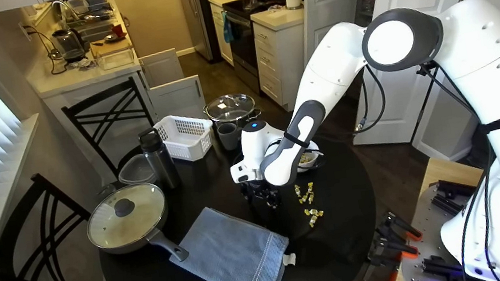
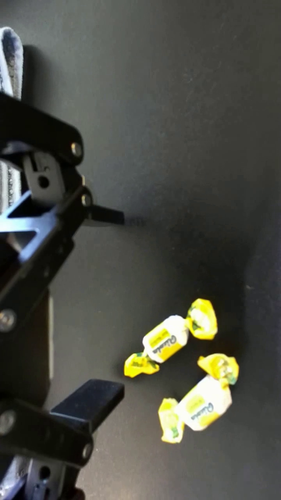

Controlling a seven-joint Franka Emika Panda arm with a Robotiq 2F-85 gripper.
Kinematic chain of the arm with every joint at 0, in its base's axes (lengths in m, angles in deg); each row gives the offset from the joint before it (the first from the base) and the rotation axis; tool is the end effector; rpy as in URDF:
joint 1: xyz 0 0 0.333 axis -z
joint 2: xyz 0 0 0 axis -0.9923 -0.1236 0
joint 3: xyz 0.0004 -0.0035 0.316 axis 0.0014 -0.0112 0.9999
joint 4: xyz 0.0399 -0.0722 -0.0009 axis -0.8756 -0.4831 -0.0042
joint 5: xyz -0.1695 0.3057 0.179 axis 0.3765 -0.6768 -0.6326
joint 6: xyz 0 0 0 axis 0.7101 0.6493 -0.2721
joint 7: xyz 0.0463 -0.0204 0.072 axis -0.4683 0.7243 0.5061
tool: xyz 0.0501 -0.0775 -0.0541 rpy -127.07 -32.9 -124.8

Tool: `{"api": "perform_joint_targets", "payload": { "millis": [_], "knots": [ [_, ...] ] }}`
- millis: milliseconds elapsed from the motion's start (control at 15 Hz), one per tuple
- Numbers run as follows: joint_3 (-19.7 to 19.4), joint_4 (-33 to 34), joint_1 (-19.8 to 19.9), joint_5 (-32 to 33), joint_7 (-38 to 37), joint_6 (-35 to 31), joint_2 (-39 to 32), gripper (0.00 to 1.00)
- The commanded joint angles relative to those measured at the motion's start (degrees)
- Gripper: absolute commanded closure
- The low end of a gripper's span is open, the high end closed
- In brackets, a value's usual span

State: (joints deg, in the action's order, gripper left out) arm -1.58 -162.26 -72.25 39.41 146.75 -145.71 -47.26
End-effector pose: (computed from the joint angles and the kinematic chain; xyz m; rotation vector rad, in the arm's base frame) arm 0.5881 0.1136 0.0729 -2.0027 -2.2902 -0.1217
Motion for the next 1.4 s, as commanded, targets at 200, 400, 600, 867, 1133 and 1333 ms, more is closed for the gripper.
{"api": "perform_joint_targets", "payload": {
  "millis": [200,400,600,867,1133,1333],
  "knots": [
    [-1.85,-1.78,-1.24,-1.59,7.46,3.53,3.20,0.00],
    [-2.84,-2.24,-2.16,-0.73,11.21,4.23,3.88,0.00],
    [-4.45,-2.72,-4.11,0.45,14.77,4.67,4.37,0.00],
    [-7.41,-3.27,-7.61,1.83,17.13,5.79,5.48,0.00],
    [-8.80,-4.48,-8.85,2.59,19.33,5.54,6.99,0.00],
    [-10.07,-5.84,-9.13,3.61,20.66,5.28,8.37,0.00]
  ]
}}
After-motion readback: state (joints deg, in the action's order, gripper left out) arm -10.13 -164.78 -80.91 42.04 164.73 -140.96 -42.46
